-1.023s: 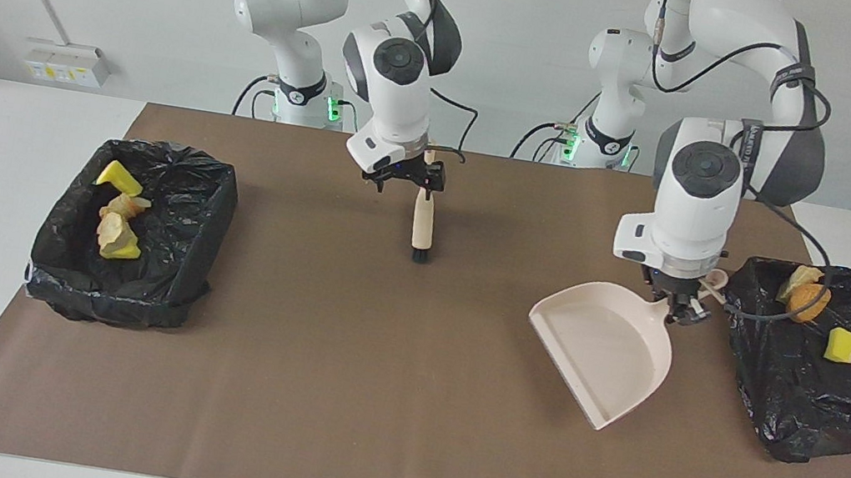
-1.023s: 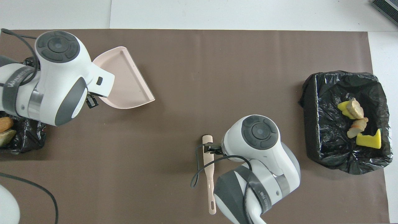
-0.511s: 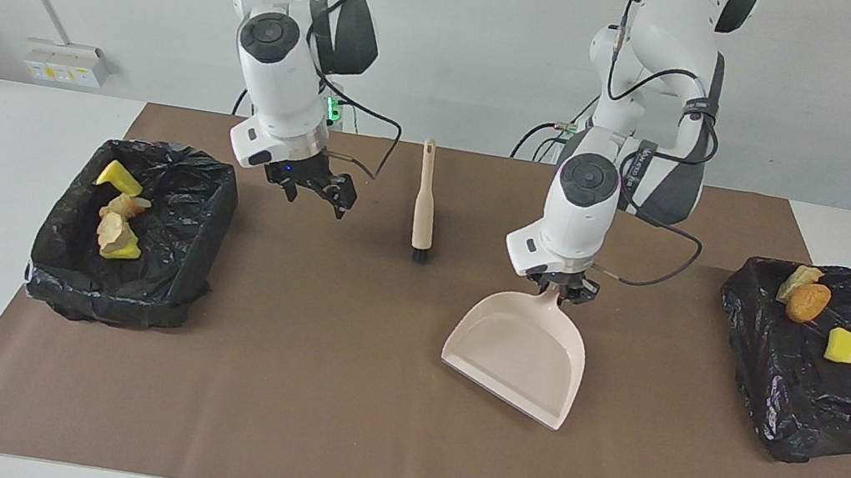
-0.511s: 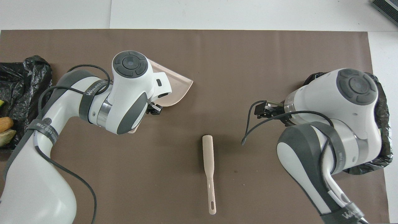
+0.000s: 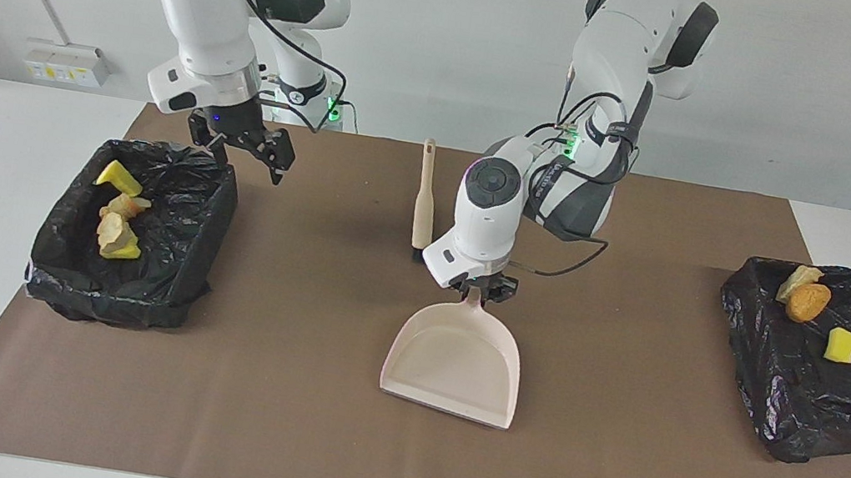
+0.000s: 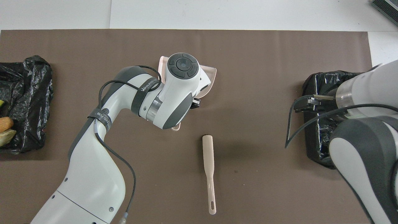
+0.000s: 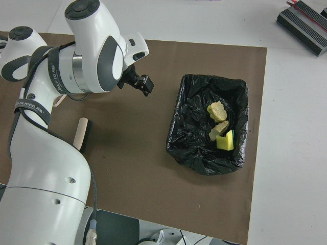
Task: Sweep and dump trash in bin
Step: 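Lower the dustpan to the table center while the right gripper retracts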
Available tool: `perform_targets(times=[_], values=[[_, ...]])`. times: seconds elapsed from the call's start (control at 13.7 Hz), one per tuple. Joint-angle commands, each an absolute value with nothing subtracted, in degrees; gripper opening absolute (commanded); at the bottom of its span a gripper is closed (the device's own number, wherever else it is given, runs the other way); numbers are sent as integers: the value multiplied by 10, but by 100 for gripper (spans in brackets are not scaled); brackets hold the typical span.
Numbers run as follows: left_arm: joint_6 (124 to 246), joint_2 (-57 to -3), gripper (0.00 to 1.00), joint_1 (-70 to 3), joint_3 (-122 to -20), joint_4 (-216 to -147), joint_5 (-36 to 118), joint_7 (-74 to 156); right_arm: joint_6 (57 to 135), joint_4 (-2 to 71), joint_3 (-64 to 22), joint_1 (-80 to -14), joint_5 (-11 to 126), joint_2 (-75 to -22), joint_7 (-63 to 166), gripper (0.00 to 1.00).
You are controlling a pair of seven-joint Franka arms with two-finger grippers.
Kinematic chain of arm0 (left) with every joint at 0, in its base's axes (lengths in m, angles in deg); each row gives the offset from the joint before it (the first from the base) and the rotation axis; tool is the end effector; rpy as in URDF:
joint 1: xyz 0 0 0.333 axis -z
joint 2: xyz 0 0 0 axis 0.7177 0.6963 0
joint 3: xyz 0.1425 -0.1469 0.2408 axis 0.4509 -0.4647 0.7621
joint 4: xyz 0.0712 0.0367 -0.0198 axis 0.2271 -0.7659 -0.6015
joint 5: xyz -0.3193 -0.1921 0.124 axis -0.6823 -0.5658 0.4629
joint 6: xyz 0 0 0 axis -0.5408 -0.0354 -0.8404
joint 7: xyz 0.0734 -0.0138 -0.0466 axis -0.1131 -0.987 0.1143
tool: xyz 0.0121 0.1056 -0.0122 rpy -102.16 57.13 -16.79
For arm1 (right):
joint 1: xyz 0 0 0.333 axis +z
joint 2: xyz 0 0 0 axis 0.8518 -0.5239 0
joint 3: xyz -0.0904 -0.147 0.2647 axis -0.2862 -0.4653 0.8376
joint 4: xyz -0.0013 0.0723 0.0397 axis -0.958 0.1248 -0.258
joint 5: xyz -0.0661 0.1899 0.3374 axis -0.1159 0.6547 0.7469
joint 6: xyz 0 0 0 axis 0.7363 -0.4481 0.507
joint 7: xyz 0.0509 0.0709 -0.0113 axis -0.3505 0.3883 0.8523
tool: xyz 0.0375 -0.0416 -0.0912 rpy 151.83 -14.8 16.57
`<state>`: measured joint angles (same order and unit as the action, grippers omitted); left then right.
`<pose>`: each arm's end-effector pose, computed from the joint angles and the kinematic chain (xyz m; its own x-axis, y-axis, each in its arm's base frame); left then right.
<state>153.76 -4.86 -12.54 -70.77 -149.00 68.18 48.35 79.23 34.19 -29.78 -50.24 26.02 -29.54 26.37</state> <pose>0.5853 -0.4108 0.3579 0.9704 -0.2290 -0.0773 -0.2329 -0.9714 -0.0466 0.5411 0.0606 0.5630 0.9835 -0.1805 0.0152 -0.1806 -0.9835 0.0084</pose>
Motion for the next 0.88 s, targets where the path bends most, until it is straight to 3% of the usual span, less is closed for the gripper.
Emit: perform_targets(times=[0.0,0.37,0.8], values=[[1530,-30,0,-110,-698,-1447,659,517,733,286,-292,-524,247,-297,302,100],[1550,-6,0,-103,-706,-1421,640,551,627,183,-293,-561,246,-298,354,100],[1598,1,0,-78,-706,-1425,636,552,616,189,-299,-589,256,-285,372,100]])
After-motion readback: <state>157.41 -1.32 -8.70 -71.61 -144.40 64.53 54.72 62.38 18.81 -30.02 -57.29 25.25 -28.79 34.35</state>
